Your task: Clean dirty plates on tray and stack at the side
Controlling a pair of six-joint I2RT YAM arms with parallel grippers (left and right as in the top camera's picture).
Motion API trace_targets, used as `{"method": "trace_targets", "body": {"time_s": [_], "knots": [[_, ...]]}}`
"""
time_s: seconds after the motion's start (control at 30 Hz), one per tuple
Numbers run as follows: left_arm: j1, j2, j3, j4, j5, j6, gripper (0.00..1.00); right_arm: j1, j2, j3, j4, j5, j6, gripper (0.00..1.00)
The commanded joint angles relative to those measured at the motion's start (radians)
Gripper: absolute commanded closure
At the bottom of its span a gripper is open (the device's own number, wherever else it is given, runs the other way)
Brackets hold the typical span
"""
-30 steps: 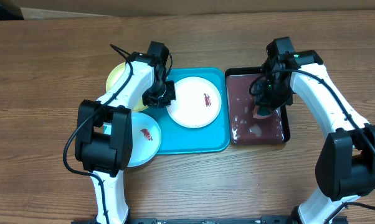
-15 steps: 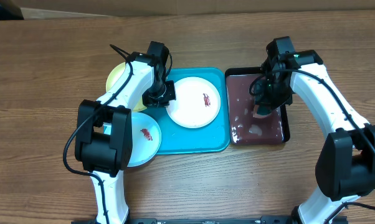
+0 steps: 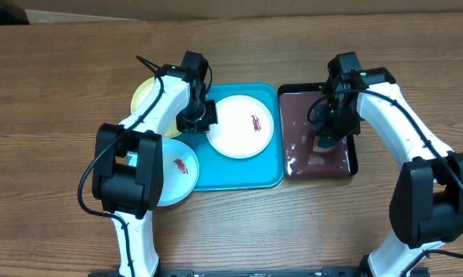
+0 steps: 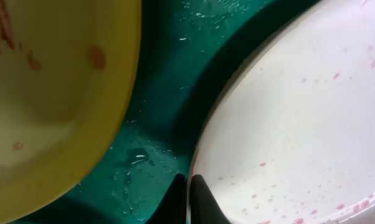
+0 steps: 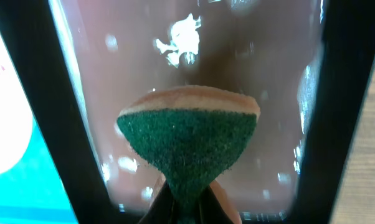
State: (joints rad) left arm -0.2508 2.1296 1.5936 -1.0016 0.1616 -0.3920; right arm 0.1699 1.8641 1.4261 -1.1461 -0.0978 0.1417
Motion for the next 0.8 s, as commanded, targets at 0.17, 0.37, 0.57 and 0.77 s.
{"method": "trace_targets", "body": {"time_s": [0.17,0.37,0.57,0.77], "knots": [[0.0,0.009,-0.007,0.004,0.031,0.013,0.85,0.003,-0.01,0.17,-0.114,-0.002,-0.041,0.96],[0.0,0.009,-0.008,0.004,0.03,0.01,0.9,0.003,-0.01,0.149,-0.11,-0.002,-0.041,0.96],[-0.001,0.009,-0.01,0.009,0.029,0.011,0.9,0.005,-0.01,0.148,-0.109,-0.03,-0.038,0.96],[-0.01,0.009,-0.024,0.012,0.029,0.01,0.84,0.005,-0.01,0.146,-0.107,-0.039,-0.038,0.96]]}}
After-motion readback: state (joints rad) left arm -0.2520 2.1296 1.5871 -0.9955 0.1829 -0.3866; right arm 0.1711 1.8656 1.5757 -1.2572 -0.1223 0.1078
